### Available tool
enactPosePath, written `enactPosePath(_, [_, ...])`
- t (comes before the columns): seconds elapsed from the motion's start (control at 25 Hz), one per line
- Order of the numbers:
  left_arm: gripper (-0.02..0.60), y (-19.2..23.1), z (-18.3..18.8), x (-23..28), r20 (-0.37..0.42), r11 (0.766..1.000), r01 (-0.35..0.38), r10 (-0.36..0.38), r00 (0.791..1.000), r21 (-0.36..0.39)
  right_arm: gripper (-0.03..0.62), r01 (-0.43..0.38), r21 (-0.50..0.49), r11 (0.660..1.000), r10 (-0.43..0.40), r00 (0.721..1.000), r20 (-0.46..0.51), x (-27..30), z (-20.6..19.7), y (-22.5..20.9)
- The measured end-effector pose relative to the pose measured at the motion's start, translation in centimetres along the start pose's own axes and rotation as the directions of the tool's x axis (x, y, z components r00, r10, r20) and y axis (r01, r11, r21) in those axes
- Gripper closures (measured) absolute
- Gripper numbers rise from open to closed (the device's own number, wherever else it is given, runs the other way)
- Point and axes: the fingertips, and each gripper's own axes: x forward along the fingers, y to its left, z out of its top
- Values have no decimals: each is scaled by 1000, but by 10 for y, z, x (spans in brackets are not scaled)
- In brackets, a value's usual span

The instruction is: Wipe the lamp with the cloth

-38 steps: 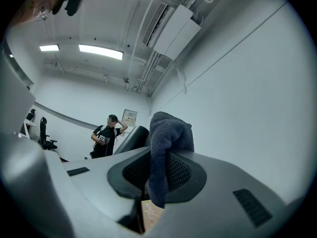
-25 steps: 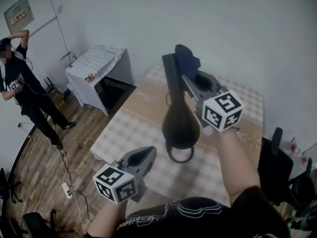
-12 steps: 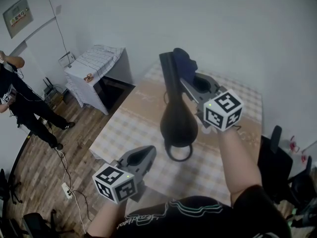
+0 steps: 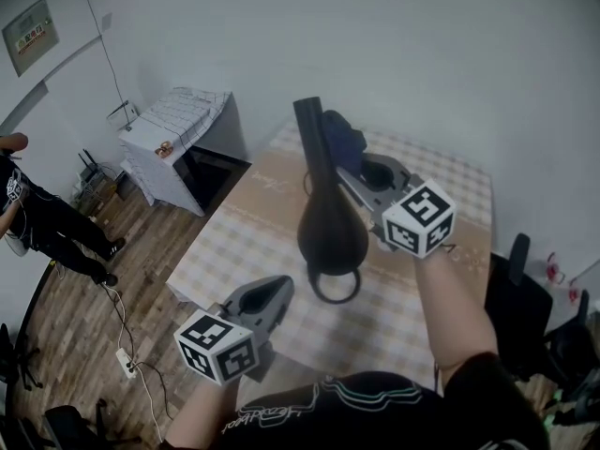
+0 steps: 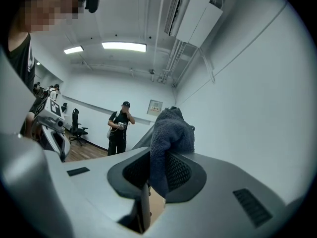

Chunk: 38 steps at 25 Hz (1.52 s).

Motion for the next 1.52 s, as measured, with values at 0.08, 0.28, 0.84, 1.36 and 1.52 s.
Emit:
enactPosePath(0.08, [581, -1, 0, 0, -1, 1000, 1, -1, 1000, 1, 533, -19, -1, 1000, 19, 1000, -5, -2, -4, 3])
enactPosePath(0.28, [581, -4, -3, -3, 0, 1000, 1, -1, 1000, 3, 533, -69, 30, 997, 69, 997, -19, -11, -16, 12])
enactPosePath(0.84, [581, -13, -7, -4, -1, 1000, 12, -12, 1000, 6, 533, -105, 87, 991, 109, 993, -45, -43, -53, 28])
enactPosePath(1.36, [581, -22, -16, -8, -10, 1000, 30, -30, 1000, 1, 533, -76, 152, 985, 92, 991, -97, -75, -92, 43])
enactPosePath(1.52, [581, -25, -18, -13, -14, 999, 35, -35, 999, 2, 533, -62, 161, 985, 80, 990, -112, -84, -97, 52])
